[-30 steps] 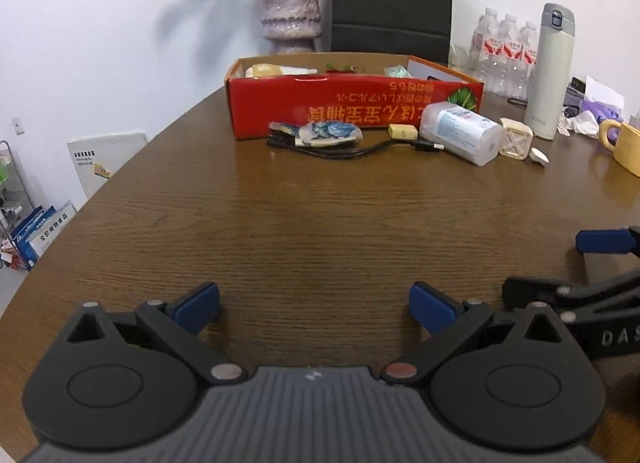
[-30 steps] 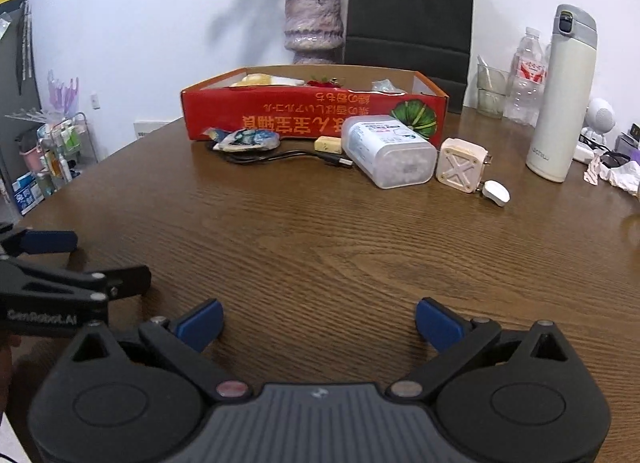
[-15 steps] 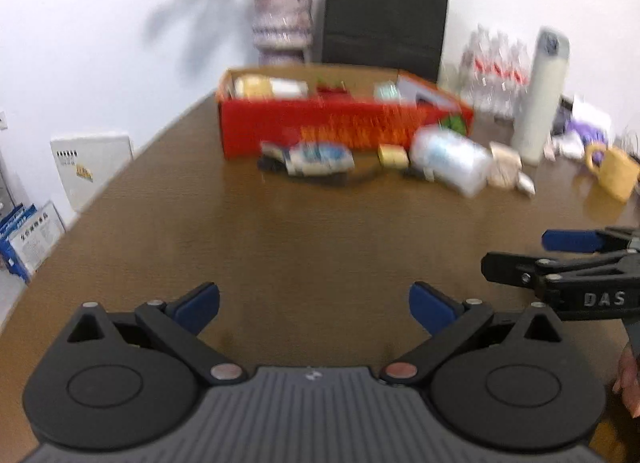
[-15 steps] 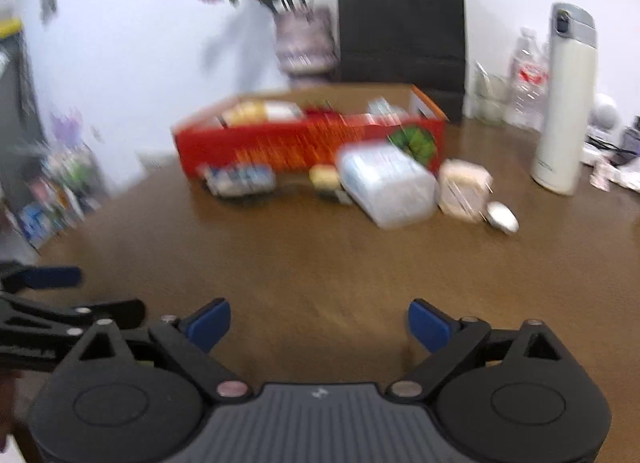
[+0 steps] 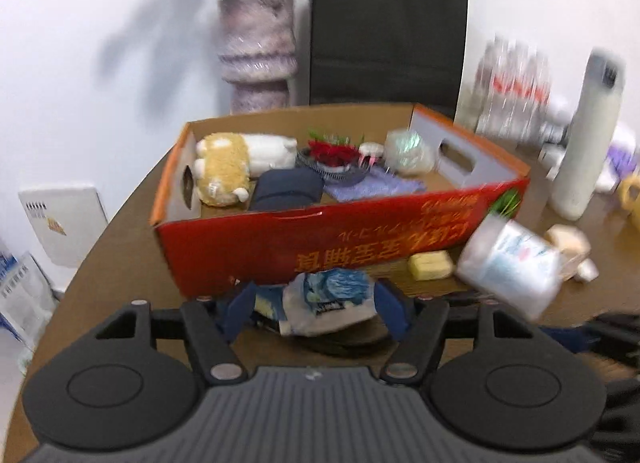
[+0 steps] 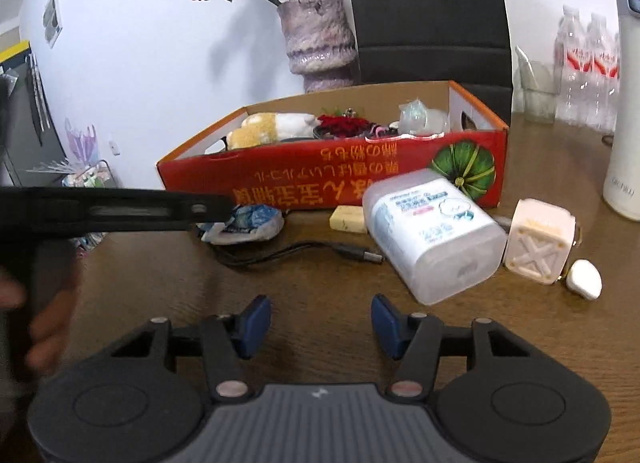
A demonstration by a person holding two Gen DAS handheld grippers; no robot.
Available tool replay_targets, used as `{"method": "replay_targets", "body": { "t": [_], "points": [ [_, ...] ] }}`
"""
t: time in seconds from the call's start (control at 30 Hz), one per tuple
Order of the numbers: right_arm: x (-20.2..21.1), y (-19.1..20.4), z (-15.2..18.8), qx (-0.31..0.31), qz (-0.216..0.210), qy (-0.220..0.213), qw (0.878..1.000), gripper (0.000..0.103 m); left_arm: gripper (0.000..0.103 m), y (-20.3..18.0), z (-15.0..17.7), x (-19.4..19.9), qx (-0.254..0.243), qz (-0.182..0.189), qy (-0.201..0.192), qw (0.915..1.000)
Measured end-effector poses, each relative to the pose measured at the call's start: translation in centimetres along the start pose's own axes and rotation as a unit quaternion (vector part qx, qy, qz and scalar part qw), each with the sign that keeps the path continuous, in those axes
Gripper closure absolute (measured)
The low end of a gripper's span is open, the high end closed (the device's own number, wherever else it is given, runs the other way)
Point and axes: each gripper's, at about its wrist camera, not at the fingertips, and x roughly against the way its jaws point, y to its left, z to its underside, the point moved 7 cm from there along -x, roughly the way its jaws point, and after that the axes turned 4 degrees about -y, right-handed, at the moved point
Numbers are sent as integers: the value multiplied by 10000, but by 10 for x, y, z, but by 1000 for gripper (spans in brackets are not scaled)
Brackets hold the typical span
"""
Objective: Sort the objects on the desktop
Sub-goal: 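Grasp the blue-white packet with the left tool while the right grasps the black cable, then lift the packet toward the box with the left tool while the right lifts the cable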
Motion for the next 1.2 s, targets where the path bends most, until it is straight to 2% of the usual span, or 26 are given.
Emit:
{"method": "replay_targets", "body": {
  "t": [0.07,0.1,0.13,0.2,0.23,0.27,0.37,0.5,0.7,0.77,0.83,0.87,0.9,0.93,1.0,1.13,1.2],
  "points": [
    [2,1,-2,-5,-81,-68,9999,47,49,1,2,-13,69,16,145,9999],
    [2,2,-3,19,-141,-89,9999,47,57,3,5,-19,152,69,241,9996],
    [1,4,-5,76,-164,-76,9998,47,68,5,7,-22,196,66,299,9993],
    [-2,11,-11,310,-164,-87,9993,47,84,11,11,-22,197,-59,240,9995],
    [-5,14,-15,436,-160,-105,9989,47,97,14,11,-19,272,-30,170,9995],
    [-9,17,-19,588,-157,-121,9981,47,100,16,8,-12,399,68,29,9992],
    [-26,24,-32,1115,-76,-195,9935,47,101,27,-4,19,628,126,-435,9970],
    [-54,27,-35,1459,49,131,9892,48,101,51,-4,53,1067,109,-736,9915],
    [-49,31,-26,1443,300,448,9881,47,101,74,21,72,1379,-141,-536,9889],
    [-34,34,-16,1069,71,672,9920,46,100,78,29,78,1412,-194,-505,9885],
    [-19,41,-6,1029,50,761,9918,46,100,79,37,87,1414,-242,-503,9884],
    [-10,46,0,1081,67,810,9908,48,100,79,40,92,1411,-259,-505,9884],
    [-3,51,5,1071,51,816,9909,57,100,80,42,96,1414,-277,-513,9882],
    [4,54,9,1096,44,800,9907,75,100,80,43,100,1407,-277,-526,9883],
    [10,58,12,1115,-12,774,9907,88,100,79,44,109,1412,-265,-570,9880],
    [-6,47,-3,793,-39,628,9949,85,100,74,42,126,1387,-232,-699,9876],
    [-16,53,-8,994,-177,584,9932,81,100,69,41,137,1334,-213,-776,9878]
  ]
}}
